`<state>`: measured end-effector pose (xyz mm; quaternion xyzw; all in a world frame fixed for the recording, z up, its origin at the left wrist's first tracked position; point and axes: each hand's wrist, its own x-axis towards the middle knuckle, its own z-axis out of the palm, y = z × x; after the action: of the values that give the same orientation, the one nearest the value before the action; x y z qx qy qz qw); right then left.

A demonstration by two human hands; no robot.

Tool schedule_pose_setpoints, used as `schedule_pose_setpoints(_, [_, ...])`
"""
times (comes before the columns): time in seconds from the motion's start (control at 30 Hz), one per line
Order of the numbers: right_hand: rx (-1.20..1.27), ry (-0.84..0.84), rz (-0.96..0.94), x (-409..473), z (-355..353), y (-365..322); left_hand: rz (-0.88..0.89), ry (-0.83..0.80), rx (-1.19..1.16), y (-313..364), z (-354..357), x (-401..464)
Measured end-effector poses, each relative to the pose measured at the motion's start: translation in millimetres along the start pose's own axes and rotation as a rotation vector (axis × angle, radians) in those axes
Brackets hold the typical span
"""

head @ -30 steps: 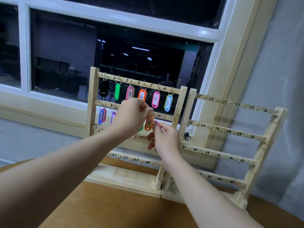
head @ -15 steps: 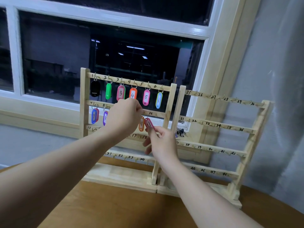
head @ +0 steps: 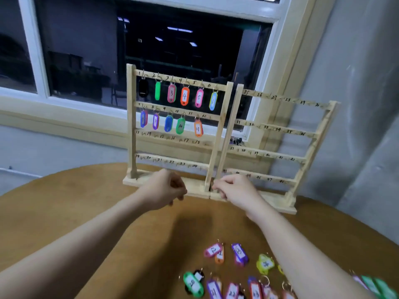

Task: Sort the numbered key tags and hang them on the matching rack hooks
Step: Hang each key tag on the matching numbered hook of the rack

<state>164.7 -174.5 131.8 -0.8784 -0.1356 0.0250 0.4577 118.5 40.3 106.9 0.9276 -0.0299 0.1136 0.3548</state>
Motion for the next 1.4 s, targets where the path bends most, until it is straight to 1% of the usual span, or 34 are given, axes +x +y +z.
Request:
schedule_pose_setpoints(0.1, [-0.269,-0.1,0.031,-30.7,6.0,21.2,-0.019,-0.063,-0.065,-12.6,38.2,-30.1])
schedule_pose_setpoints(0.2, [-0.412,-0.154,0.078,-55.0,20.1,47.7,-0.081,-0.094,-0.111,-22.9,71.4,-48.8])
schedule_pose_setpoints(0.3, [-0.476,-0.113,0.129,-69.1,31.0,72.2,-0.09,-0.103,-0.151,-25.6,96.2,-61.3])
schedule_pose_setpoints(0.4, [-0.508,-0.079,0.173,-76.6,36.7,82.7,-0.06,-0.081,-0.072,-22.3,109.6,-63.4])
schedule_pose_setpoints(0.57, [-0.561,-0.06,0.219,-84.8,38.2,74.6,0.002,-0.109,0.102,-17.5,120.5,-52.6])
schedule_pose_setpoints(0.7, [-0.678,-0.071,0.212,-82.2,43.0,68.3,0.027,-0.106,0.102,-21.6,120.8,-49.3])
schedule_pose_setpoints(0.83, [-0.695,-0.095,0.221,-76.9,50.5,62.5,0.014,-0.106,0.07,-21.8,120.2,-49.0])
schedule_pose_setpoints(1.0, [-0.637,-0.126,0.287,-76.6,54.3,56.4,-0.013,-0.131,0.025,-16.1,116.8,-54.5])
schedule_pose_setpoints(1.23, [-0.605,-0.137,0.331,-85.7,53.8,47.3,0.004,-0.15,0.054,-12.0,109.8,-58.6])
schedule_pose_setpoints(1.4, [-0.428,-0.112,0.321,-87.5,39.1,62.5,0.045,-0.146,0.006,-19.2,109.0,-60.4])
